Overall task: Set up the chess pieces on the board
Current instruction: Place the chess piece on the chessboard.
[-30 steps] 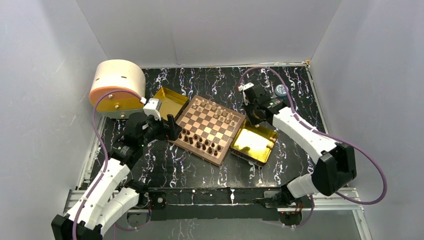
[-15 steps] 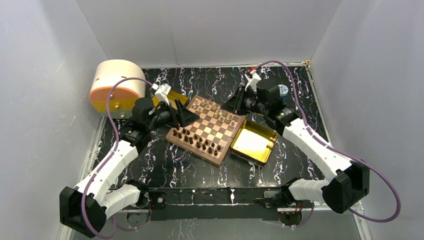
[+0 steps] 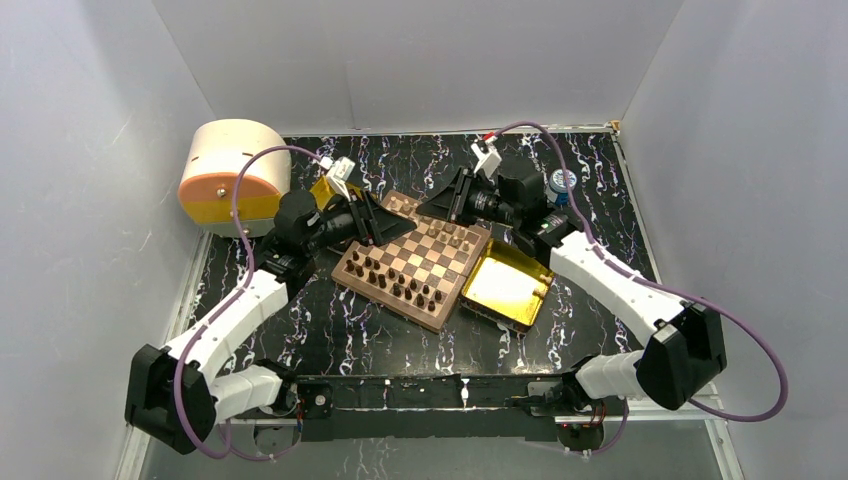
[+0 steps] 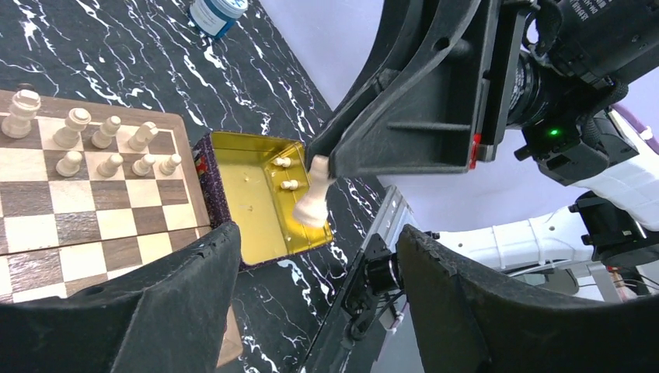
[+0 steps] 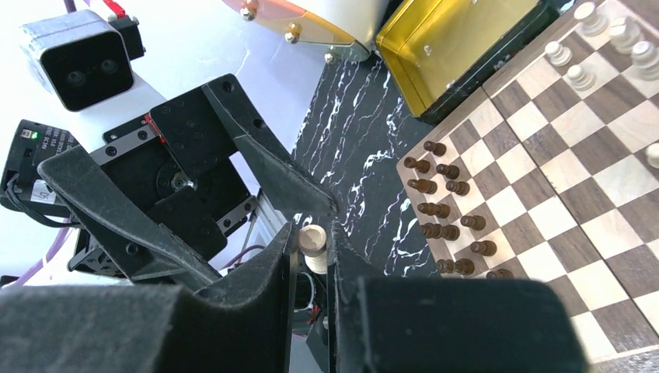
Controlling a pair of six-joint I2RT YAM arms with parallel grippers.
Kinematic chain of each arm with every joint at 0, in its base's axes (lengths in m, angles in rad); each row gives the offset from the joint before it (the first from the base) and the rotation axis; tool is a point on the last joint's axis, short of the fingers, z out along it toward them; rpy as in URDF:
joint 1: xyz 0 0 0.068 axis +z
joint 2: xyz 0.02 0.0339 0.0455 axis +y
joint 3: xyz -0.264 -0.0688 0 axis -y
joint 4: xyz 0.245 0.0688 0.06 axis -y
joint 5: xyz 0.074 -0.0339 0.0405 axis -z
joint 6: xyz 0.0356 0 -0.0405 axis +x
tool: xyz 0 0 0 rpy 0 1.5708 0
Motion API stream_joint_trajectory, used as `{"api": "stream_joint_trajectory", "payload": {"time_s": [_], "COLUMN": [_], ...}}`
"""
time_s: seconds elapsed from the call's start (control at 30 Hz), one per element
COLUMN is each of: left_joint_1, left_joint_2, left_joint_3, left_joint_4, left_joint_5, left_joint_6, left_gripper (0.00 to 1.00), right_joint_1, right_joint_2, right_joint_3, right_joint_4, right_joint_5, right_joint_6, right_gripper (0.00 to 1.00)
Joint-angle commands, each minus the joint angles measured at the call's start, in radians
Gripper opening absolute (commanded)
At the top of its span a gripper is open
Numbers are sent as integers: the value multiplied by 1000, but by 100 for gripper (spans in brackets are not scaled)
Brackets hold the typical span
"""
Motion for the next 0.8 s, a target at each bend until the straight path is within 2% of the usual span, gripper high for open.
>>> {"api": "stream_joint_trajectory", "payload": {"time_s": [0.0, 0.23, 0.27, 0.37, 0.5, 0.67, 0.77], "left_joint_1": [-17, -20, -20, -20, -19, -20, -19], "left_joint_2": [17, 39, 44, 50, 47, 19, -3], "left_joint_3": [15, 7, 4, 10, 20, 33, 22], "left_joint_4": [92, 81, 79, 42, -18, -150, -167], "left_joint_5": [44, 56, 60, 62, 65, 80, 112], "left_joint_6": [-26, 19, 33, 87, 153, 347, 434], "left_gripper": [69, 58, 55, 37, 27, 22, 18], "right_joint_1": [33, 50, 50, 50, 49, 30, 19], "right_joint_2": [24, 37, 39, 43, 44, 59, 68], "right_joint_3": [46, 25, 22, 24, 28, 97, 122], "right_joint_4": [94, 141, 145, 134, 130, -19, -133], "right_joint_5": [-25, -28, -29, -42, -84, -238, -345], "right_joint_6": [27, 29, 23, 2, -27, -200, -293], "right_gripper": [18, 17, 18, 18, 18, 21, 21]}}
